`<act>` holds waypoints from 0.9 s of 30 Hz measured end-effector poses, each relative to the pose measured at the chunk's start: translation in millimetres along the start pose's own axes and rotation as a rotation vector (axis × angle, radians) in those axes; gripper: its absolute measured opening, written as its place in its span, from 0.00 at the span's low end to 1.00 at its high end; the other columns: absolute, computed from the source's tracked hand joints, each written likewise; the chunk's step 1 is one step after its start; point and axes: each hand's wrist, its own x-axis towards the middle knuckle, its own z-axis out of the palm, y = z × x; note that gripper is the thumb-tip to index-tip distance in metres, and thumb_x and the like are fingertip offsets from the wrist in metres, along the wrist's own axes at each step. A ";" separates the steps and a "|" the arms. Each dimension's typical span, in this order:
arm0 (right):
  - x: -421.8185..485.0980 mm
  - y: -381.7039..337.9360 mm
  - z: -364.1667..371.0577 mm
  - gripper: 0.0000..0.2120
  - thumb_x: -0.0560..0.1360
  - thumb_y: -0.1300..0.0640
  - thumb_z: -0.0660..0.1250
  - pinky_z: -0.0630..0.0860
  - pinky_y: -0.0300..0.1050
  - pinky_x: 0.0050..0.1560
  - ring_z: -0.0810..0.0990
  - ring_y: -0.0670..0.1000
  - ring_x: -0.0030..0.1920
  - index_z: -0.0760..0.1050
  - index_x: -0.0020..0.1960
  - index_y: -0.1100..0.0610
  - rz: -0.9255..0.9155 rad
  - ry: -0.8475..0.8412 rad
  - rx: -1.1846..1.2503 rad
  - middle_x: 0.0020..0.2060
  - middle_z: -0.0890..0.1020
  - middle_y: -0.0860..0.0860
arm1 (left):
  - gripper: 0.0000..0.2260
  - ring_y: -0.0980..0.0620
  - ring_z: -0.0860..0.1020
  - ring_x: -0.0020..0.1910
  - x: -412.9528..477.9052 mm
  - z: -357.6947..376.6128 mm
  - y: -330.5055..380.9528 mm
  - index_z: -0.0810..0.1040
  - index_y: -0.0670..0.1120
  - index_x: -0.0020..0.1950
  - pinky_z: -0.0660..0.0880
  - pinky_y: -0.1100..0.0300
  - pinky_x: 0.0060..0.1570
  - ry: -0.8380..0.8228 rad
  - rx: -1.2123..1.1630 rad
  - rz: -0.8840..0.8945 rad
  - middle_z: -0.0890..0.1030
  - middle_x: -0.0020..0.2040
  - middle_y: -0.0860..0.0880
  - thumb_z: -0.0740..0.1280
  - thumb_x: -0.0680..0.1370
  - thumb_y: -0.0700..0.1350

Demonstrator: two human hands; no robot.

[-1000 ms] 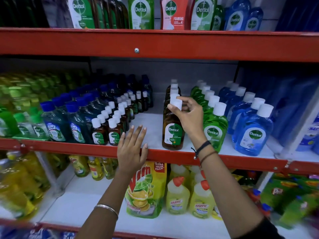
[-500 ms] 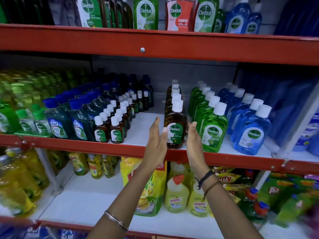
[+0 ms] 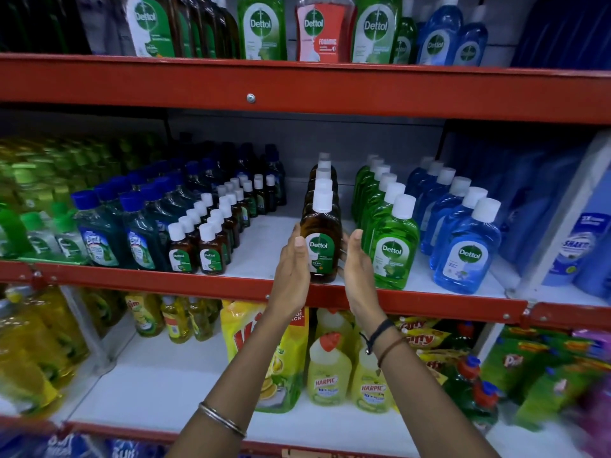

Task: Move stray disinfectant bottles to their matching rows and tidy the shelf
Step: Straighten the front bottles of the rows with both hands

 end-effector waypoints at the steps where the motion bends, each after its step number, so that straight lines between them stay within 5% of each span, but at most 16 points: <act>1: -0.4 -0.9 -1.0 0.41 0.68 0.27 0.47 0.68 0.49 0.69 0.71 0.50 0.68 0.66 0.71 0.51 -0.010 -0.001 -0.024 0.70 0.72 0.53 | 0.33 0.54 0.59 0.77 -0.1 1.1 -0.4 0.54 0.56 0.79 0.58 0.48 0.77 0.004 0.009 0.003 0.61 0.78 0.52 0.43 0.76 0.68; 5: -10.2 -0.6 -9.9 0.34 0.73 0.31 0.49 0.63 0.44 0.72 0.65 0.43 0.71 0.61 0.73 0.47 -0.178 0.068 -0.114 0.70 0.67 0.44 | 0.29 0.59 0.59 0.74 -7.9 14.4 -0.4 0.53 0.55 0.79 0.58 0.62 0.70 0.114 0.041 0.039 0.59 0.77 0.52 0.47 0.79 0.64; 8: -21.4 2.6 -32.1 0.29 0.76 0.34 0.50 0.67 0.35 0.65 0.68 0.38 0.67 0.63 0.72 0.46 -0.390 0.244 -0.130 0.67 0.69 0.41 | 0.24 0.60 0.61 0.74 -24.9 36.3 4.3 0.57 0.52 0.77 0.61 0.64 0.71 0.279 0.064 0.265 0.63 0.74 0.51 0.50 0.82 0.58; 11: -27.0 12.6 -57.9 0.30 0.77 0.34 0.47 0.59 0.42 0.70 0.59 0.38 0.72 0.61 0.73 0.47 -0.436 0.418 -0.158 0.69 0.63 0.34 | 0.23 0.56 0.60 0.76 -34.1 66.7 11.2 0.58 0.53 0.77 0.63 0.54 0.73 0.134 0.045 0.427 0.62 0.75 0.51 0.52 0.83 0.56; 13: -27.6 15.8 -68.1 0.35 0.74 0.29 0.45 0.54 0.48 0.74 0.54 0.40 0.74 0.56 0.75 0.46 -0.318 0.411 -0.108 0.72 0.59 0.38 | 0.25 0.56 0.56 0.77 -29.8 85.3 18.4 0.53 0.54 0.78 0.60 0.52 0.75 -0.018 0.036 0.373 0.56 0.78 0.52 0.53 0.82 0.56; 15: -26.0 15.8 -73.7 0.40 0.69 0.24 0.44 0.52 0.51 0.76 0.52 0.42 0.76 0.52 0.75 0.43 -0.202 0.337 -0.060 0.73 0.56 0.38 | 0.26 0.67 0.51 0.76 -20.8 97.0 24.9 0.47 0.57 0.78 0.54 0.65 0.74 -0.093 0.014 0.239 0.49 0.78 0.59 0.52 0.82 0.58; 18: -18.6 10.1 -79.2 0.46 0.63 0.19 0.44 0.57 0.44 0.73 0.58 0.39 0.72 0.53 0.75 0.42 -0.117 0.245 0.020 0.73 0.57 0.39 | 0.26 0.85 0.45 0.64 -9.0 103.8 27.4 0.45 0.60 0.78 0.45 0.86 0.58 -0.104 0.024 0.110 0.48 0.74 0.64 0.46 0.81 0.62; 22: -11.9 2.4 -90.4 0.49 0.60 0.17 0.44 0.61 0.24 0.62 0.63 0.26 0.63 0.57 0.73 0.43 -0.111 0.156 0.036 0.69 0.63 0.36 | 0.26 0.72 0.53 0.71 -5.6 108.4 23.2 0.51 0.58 0.79 0.51 0.69 0.70 -0.128 0.028 0.089 0.55 0.73 0.64 0.43 0.81 0.61; 27: -7.2 -0.7 -106.7 0.51 0.58 0.16 0.47 0.66 0.36 0.65 0.68 0.41 0.67 0.59 0.73 0.44 -0.057 0.089 0.098 0.71 0.67 0.45 | 0.28 0.65 0.57 0.72 -8.5 109.7 25.9 0.54 0.57 0.78 0.54 0.64 0.70 -0.105 0.039 0.080 0.60 0.74 0.60 0.42 0.79 0.63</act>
